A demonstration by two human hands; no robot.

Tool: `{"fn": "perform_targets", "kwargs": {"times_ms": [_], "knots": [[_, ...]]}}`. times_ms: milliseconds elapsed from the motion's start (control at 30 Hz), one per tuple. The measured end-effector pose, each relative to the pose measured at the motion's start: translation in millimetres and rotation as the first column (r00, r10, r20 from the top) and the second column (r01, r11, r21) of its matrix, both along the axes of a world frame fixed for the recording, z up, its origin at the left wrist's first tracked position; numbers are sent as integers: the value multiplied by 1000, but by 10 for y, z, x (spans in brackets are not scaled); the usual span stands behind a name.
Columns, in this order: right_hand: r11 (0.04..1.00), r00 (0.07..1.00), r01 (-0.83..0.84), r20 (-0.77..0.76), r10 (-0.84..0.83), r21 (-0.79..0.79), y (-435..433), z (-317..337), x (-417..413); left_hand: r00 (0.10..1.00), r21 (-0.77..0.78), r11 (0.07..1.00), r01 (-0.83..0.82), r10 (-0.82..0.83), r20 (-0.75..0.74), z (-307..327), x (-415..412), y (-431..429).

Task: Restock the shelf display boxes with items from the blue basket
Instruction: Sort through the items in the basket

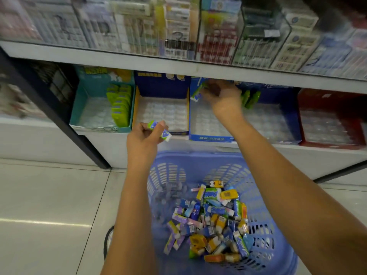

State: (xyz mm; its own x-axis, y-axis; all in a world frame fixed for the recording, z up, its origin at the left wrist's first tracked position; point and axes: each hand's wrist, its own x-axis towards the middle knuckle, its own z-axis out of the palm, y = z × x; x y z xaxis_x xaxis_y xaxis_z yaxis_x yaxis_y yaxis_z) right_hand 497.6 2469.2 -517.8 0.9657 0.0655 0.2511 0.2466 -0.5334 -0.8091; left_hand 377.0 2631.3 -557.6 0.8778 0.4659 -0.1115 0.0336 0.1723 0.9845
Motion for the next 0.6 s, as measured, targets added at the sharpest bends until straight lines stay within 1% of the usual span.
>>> {"fn": "perform_targets", "kwargs": {"times_ms": [33,100,167,267,367,500,600], "knots": [[997,999,37,6,-37,-64,48,-10,102,1000,45,999,19,-19,-5,26,26,28],[992,996,75,-31,-78,-101,83,-52,277,998,117,991,63,-61,-15,67,67,55],[989,996,62,-58,-70,-133,76,-111,381,996,128,988,88,-86,-21,87,96,54],[981,998,14,-50,-24,-195,69,-185,479,994,159,982,104,-95,-62,76,126,19],[979,997,-18,-77,2,-204,84,-192,566,988,120,985,125,-113,-102,51,159,-29],[981,990,-52,-136,27,-188,53,-184,655,982,40,988,152,-146,-120,35,179,-99],[976,989,-58,-142,28,-210,18,-194,693,978,2,987,163,-162,-134,35,182,-139]]}}
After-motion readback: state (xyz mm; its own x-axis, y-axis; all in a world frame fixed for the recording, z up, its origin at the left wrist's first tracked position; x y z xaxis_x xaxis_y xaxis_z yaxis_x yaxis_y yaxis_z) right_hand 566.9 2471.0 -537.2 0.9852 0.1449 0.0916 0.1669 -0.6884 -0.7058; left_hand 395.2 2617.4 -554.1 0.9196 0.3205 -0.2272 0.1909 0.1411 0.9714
